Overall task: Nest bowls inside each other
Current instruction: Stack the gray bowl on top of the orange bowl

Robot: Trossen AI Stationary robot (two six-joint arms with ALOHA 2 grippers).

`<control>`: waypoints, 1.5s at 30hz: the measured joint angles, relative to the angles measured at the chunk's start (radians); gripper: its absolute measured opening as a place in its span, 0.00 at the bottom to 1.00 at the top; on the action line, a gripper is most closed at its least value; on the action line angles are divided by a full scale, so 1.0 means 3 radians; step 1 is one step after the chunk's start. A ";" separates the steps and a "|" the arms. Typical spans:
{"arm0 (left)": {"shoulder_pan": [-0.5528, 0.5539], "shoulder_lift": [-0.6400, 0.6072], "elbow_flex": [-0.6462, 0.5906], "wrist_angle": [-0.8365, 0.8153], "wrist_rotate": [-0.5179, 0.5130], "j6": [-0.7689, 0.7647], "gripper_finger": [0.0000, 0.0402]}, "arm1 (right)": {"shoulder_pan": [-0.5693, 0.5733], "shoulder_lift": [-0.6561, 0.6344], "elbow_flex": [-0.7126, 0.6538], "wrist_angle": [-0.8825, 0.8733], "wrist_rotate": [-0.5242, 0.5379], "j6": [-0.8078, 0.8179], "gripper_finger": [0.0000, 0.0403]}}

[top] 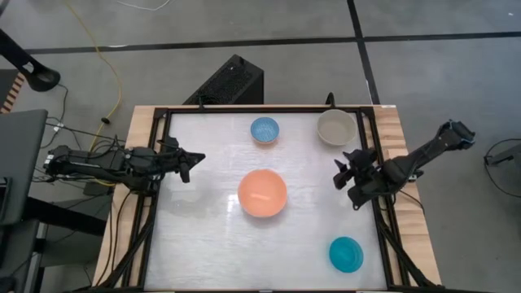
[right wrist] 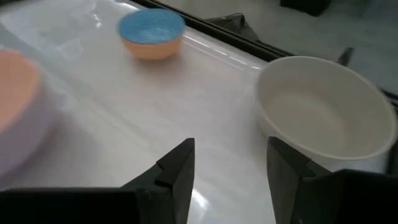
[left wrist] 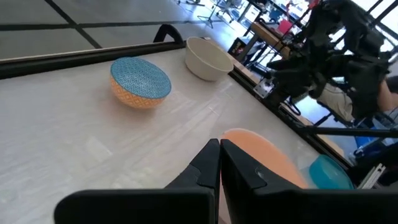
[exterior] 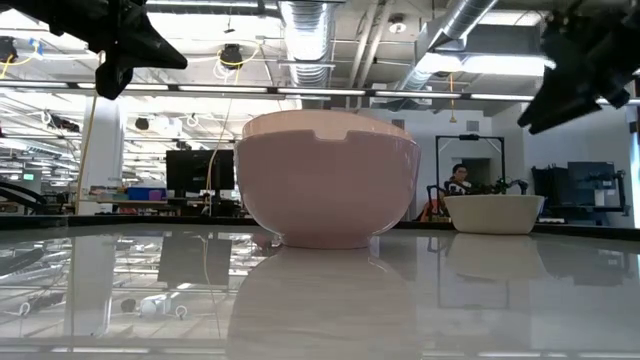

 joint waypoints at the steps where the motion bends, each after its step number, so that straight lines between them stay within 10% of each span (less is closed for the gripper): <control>1: 0.0000 0.0000 0.0000 0.0012 -0.0014 -0.0001 0.00 | -0.0054 -0.0059 -0.0053 -0.0002 -0.0011 -0.0071 0.44; 20: 0.0001 0.0089 0.0003 0.0164 -0.0055 -0.0024 0.00 | -0.1626 -0.0587 -0.0543 0.1410 -0.0930 -0.2459 0.50; 29: 0.0001 0.0330 0.0003 0.0198 -0.0025 -0.0076 0.00 | -0.2763 -0.0268 -0.0543 0.1848 -0.2186 -0.3312 0.50; 45: 0.0001 0.0441 0.0003 0.0413 -0.0021 0.0009 0.00 | -0.4034 0.0677 -0.0540 0.2335 -0.3303 -0.4030 0.49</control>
